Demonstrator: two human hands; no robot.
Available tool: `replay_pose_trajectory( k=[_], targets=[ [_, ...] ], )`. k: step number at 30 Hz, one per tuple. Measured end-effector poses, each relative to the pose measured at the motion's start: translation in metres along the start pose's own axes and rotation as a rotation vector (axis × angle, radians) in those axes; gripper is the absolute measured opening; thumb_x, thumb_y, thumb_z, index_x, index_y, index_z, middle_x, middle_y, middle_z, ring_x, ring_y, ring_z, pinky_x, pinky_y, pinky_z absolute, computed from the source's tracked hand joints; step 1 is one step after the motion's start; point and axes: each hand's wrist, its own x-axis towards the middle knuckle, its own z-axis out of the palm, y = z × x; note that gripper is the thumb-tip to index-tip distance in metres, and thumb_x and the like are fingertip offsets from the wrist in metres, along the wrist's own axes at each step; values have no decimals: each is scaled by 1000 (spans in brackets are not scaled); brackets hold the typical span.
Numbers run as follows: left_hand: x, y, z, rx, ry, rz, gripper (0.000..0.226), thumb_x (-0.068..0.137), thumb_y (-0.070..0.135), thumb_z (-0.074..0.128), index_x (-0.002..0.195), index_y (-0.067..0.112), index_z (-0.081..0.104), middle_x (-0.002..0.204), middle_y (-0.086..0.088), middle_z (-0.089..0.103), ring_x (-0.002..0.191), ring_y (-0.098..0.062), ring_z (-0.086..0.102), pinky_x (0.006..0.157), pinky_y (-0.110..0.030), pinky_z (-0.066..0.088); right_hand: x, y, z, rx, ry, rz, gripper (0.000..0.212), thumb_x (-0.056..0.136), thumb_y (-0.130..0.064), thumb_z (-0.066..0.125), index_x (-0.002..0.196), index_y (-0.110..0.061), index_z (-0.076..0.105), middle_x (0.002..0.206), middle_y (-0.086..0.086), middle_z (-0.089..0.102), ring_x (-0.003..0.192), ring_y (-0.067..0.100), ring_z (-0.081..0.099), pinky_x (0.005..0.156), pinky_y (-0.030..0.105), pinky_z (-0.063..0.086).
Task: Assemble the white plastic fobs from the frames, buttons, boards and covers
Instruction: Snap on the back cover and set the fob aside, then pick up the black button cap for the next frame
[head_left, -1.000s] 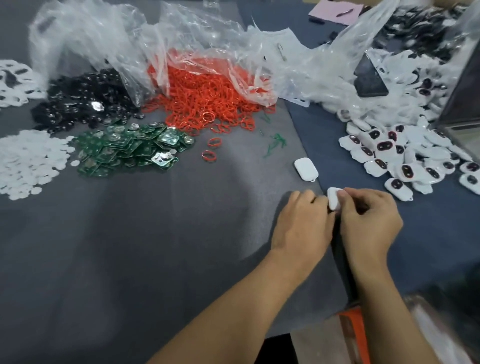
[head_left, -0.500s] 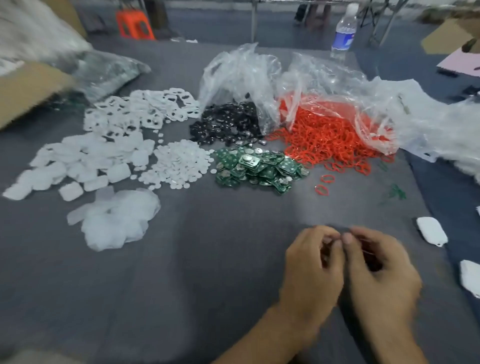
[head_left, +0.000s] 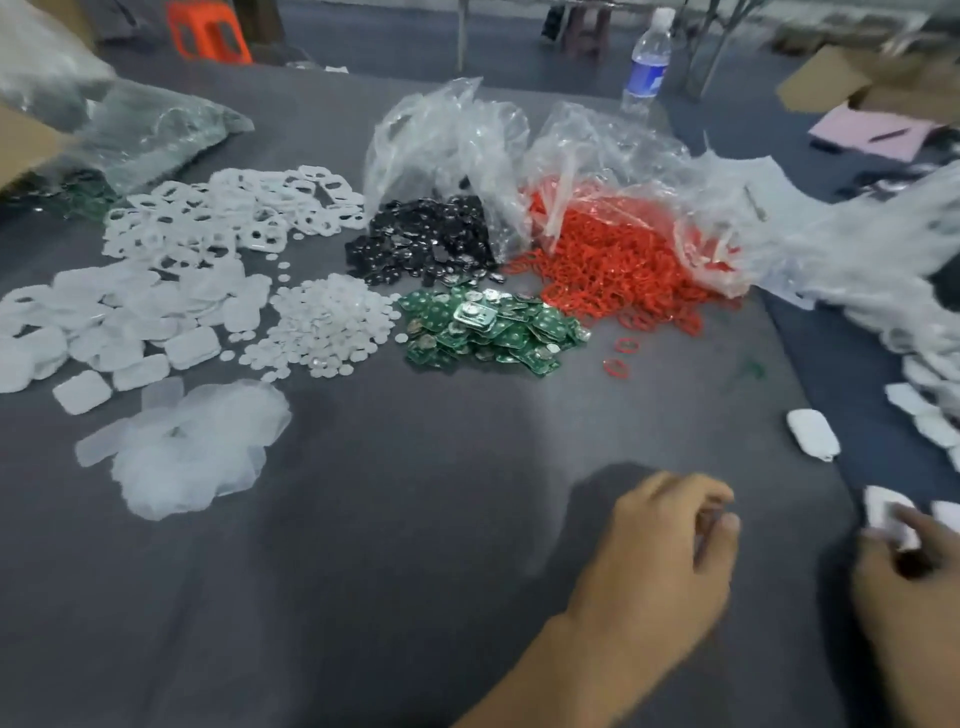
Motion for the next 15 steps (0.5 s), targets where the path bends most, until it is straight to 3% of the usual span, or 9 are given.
replay_pose_trajectory(
  k=[3,7,11,15],
  targets=[
    [14,30,60,-48,-262,-24,30,101,16,54,130,11,63,122,-11,64,111,-26,59,103,-36,47,-1,-2,-4,-30,143,107,27,86,-23,68,111,-15,73,93,17,72,87,38,65,79,42,53],
    [35,47,106,-92,-426,-137,32,104,12,43,129,12,62,131,-11,63,122,-26,56,105,-37,46,-1,-4,-9,68,109,143,28,86,-11,67,112,-22,73,94,5,69,84,21,59,76,31,43],
    [49,44,125,-75,-392,-175,28,103,14,41,116,13,66,125,-10,66,118,-28,57,100,-41,49,-1,-2,-10,190,124,167,30,87,-10,63,110,-27,73,92,-9,67,87,12,62,76,25,42],
    [63,34,126,-20,-224,-97,22,101,13,45,108,11,66,119,-13,66,111,-29,56,99,-44,46,15,-12,-1,298,146,126,26,89,-14,65,112,-24,71,89,-22,62,85,-13,60,74,8,40]
  ],
)
